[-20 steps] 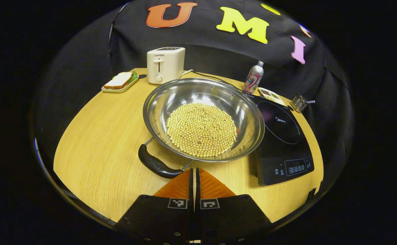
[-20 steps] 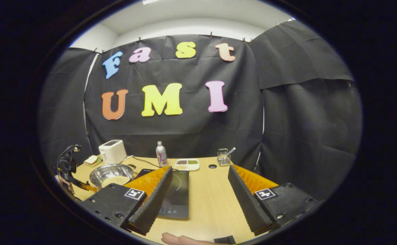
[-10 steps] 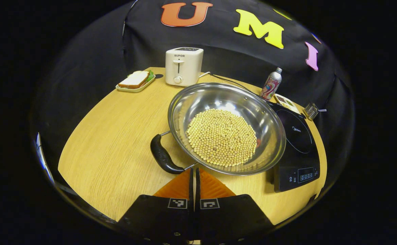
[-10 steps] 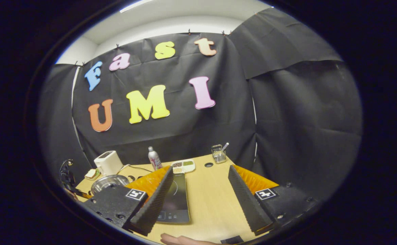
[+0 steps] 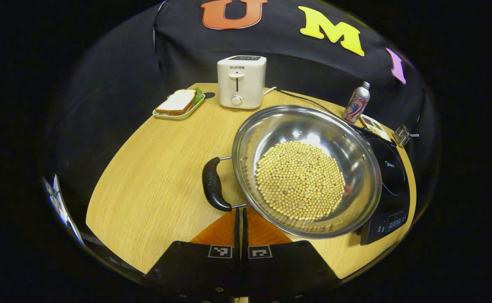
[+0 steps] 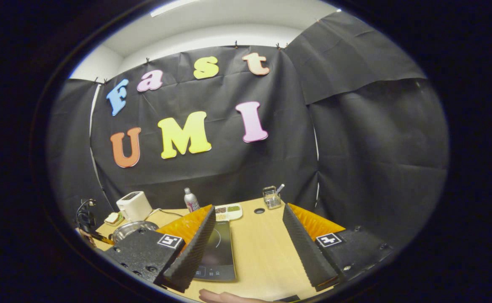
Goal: First push the handle of the pot to place it horizontally, then grasp the pot with both hands and set it on the induction cooktop.
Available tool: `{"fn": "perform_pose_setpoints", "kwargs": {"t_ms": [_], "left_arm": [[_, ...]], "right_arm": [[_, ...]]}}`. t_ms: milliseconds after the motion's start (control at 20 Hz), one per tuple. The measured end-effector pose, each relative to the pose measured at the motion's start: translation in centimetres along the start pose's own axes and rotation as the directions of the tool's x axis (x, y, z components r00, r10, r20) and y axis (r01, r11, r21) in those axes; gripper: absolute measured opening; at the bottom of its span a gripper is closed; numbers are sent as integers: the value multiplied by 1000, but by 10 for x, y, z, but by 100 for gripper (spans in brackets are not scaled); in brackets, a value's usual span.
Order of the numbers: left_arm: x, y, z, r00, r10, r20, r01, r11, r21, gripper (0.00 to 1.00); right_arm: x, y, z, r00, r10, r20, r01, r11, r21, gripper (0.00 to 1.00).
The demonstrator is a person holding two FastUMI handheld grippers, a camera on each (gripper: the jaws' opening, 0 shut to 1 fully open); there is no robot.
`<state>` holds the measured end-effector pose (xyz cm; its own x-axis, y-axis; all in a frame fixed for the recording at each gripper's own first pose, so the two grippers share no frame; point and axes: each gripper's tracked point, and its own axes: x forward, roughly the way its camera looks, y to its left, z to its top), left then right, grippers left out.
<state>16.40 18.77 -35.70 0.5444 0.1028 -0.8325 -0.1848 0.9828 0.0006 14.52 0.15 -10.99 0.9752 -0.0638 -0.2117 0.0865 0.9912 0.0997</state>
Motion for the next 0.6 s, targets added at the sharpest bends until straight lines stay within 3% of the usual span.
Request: {"fn": "perform_pose_setpoints", "kwargs": {"t_ms": [50,150,200,250,500,550,600], "left_arm": [[6,4,1,1000,4,-10,-4,1000,-2,0],[16,11,10,1000,16,-19,-17,1000,-11,0],[22,15,14,999,24,-24,-24,1000,-14,10],[25,17,19,999,27,-26,-28,1000,-11,0],[46,22,45,1000,15,-14,-15,1000,-17,0],[50,23,49,1000,12,-11,-13,1000,-22,10],[53,23,53,1000,12,-7,-12,1000,-17,0]], "right_arm": [[1,1,0,1000,-5,3,5,1000,-11,95],[1,0,1,1000,-21,11,21,999,-32,100],[1,-1,2,999,-33,16,33,999,-41,95],[2,1,2,999,-42,21,43,998,-49,96],[2,17,0,999,-30,18,31,997,-74,96],[3,19,-2,999,-29,17,30,996,-81,96],[3,20,-2,999,-35,19,37,996,-82,96]]}}
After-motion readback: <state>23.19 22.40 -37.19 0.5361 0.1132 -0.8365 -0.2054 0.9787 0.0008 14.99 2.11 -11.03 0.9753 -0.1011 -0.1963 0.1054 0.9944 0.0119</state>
